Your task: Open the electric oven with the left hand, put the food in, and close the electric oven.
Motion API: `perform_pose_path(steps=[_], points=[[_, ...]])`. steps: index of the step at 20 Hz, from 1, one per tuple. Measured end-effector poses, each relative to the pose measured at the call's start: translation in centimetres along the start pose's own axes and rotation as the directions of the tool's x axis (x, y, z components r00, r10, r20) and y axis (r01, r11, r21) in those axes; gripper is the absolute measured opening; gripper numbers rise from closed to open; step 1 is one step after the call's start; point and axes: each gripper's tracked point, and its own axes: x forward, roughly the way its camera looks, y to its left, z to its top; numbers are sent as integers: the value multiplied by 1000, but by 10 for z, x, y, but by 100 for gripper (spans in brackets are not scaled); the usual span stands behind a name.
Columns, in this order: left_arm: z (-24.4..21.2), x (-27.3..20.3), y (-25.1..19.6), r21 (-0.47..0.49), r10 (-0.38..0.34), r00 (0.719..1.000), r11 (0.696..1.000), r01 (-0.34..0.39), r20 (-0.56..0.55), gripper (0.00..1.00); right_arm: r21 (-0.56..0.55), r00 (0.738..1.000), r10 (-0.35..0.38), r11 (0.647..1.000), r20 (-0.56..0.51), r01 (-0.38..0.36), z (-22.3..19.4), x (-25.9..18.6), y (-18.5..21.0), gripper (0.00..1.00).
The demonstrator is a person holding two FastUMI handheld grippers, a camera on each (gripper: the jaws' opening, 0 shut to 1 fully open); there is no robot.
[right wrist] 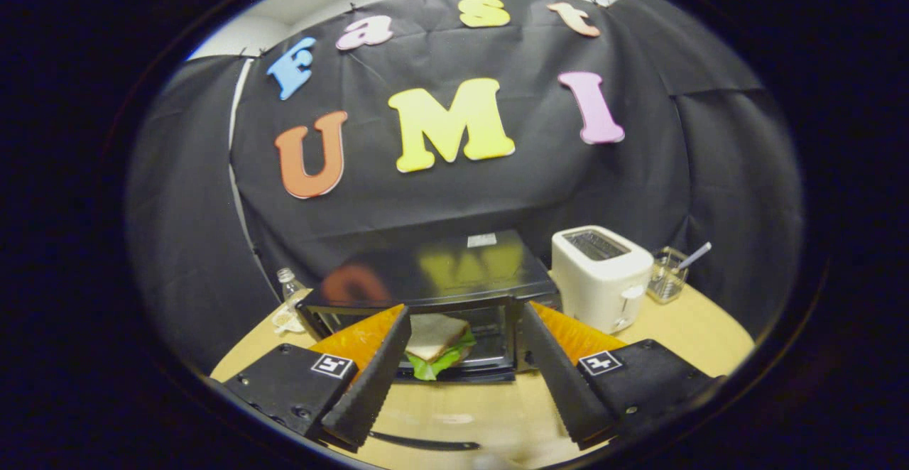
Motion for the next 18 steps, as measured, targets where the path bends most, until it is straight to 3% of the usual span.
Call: perform_pose_path(steps=[1,2,4,5,6,9,10,11,12,13,14,15,16,17,18], points=[[4,3,-6,-2,1,1000,1000,-1,11,96,-15,1000,-4,1000,-1,4,8,-17,-14,89],[9,4,-12,-3,5,1000,1000,-5,23,96,-21,1000,0,1000,-7,0,17,-32,-28,100],[19,10,-26,-19,23,999,1000,-22,48,96,-29,1000,-2,1000,-14,1,37,-59,-62,100],[24,11,-33,-32,36,997,999,-34,62,96,-26,1000,-1,1000,-15,0,48,-71,-82,90],[27,12,-38,-40,53,996,998,-50,70,96,-37,1000,0,999,-9,0,59,-79,-101,100],[23,16,-56,-41,112,991,993,-110,66,96,-41,1000,18,999,19,-17,90,-101,-153,100],[20,16,-60,-32,133,989,991,-131,60,96,-39,999,32,999,21,-31,95,-106,-167,90],[15,16,-67,-18,151,987,988,-151,50,96,-40,999,44,998,20,-43,99,-111,-179,100],[11,15,-73,-9,160,986,987,-159,47,96,-47,999,49,998,19,-48,102,-114,-189,90],[5,15,-81,-3,157,987,988,-157,42,96,-52,999,48,998,23,-47,105,-118,-200,100],[-3,16,-89,7,154,988,988,-154,28,96,-51,998,52,997,23,-50,106,-124,-207,100],[-12,19,-96,16,145,989,989,-145,13,96,-50,998,51,998,24,-50,108,-130,-211,90],[-22,21,-103,21,131,991,991,-131,-3,96,-53,999,45,998,17,-44,106,-134,-215,100],[-33,25,-110,21,113,993,993,-113,-24,96,-56,999,40,998,14,-39,107,-140,-216,100],[-46,31,-116,13,91,995,996,-91,-46,96,-62,999,30,998,15,-29,108,-146,-217,90]])
